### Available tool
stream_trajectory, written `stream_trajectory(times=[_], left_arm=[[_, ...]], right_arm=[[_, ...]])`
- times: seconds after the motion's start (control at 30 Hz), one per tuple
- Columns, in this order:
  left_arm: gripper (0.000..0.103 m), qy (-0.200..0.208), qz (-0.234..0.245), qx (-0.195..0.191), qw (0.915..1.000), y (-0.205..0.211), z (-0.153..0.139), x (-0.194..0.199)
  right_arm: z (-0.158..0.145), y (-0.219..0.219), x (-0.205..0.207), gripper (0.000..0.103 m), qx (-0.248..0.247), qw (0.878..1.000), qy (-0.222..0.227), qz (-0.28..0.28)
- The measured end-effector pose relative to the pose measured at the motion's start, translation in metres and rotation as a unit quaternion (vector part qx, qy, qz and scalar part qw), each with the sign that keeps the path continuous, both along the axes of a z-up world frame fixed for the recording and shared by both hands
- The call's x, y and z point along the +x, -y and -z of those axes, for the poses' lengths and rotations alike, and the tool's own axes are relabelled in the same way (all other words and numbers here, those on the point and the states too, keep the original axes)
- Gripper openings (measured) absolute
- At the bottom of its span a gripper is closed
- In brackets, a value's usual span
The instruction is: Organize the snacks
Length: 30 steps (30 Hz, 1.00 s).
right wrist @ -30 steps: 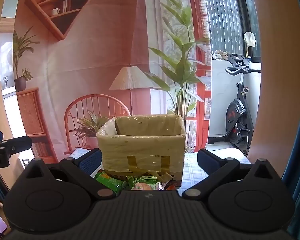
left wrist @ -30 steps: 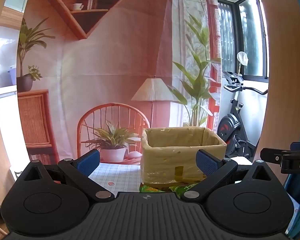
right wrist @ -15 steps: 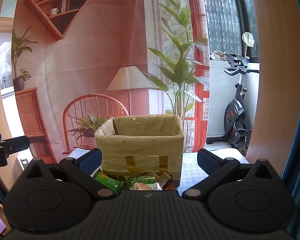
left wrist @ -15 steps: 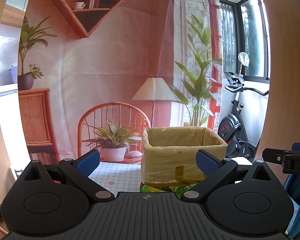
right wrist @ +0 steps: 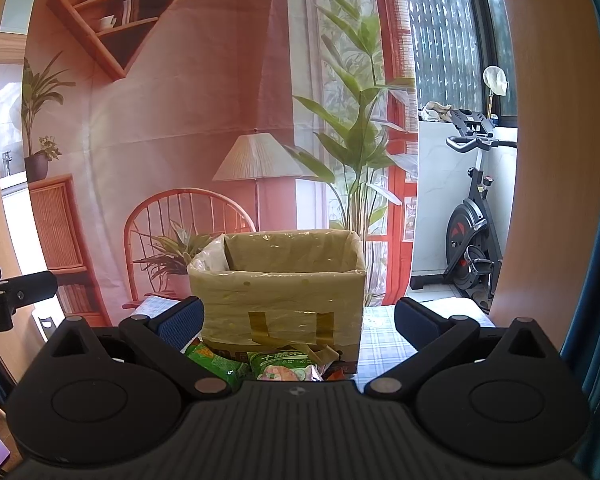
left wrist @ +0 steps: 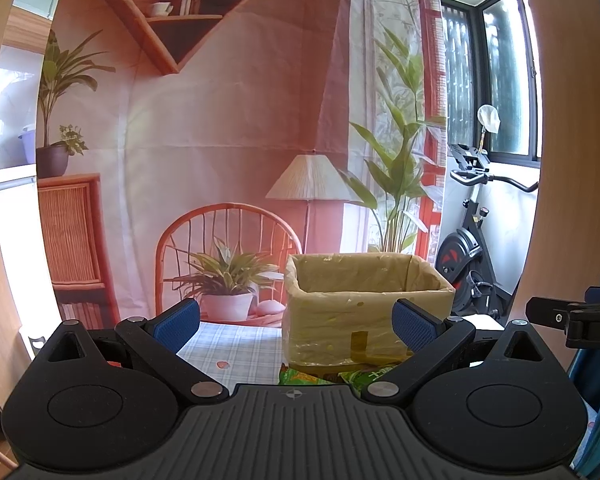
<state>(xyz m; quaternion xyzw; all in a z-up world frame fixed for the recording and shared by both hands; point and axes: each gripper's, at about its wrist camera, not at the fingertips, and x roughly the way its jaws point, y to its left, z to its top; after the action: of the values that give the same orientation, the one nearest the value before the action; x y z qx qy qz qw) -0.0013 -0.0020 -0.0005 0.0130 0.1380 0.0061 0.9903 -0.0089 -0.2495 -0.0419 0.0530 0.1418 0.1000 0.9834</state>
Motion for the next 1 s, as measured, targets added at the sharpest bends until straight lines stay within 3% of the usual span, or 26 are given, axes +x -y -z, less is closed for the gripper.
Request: stream_trajectory(times=[1.0], left_arm=[[0.103, -0.003, 0.002, -0.001, 1.0, 0.0018, 0.0026, -0.0021]], right_arm=[[0.0018, 0.0029, -0.0001, 0.103, -0.001, 1.0, 0.0, 0.0]])
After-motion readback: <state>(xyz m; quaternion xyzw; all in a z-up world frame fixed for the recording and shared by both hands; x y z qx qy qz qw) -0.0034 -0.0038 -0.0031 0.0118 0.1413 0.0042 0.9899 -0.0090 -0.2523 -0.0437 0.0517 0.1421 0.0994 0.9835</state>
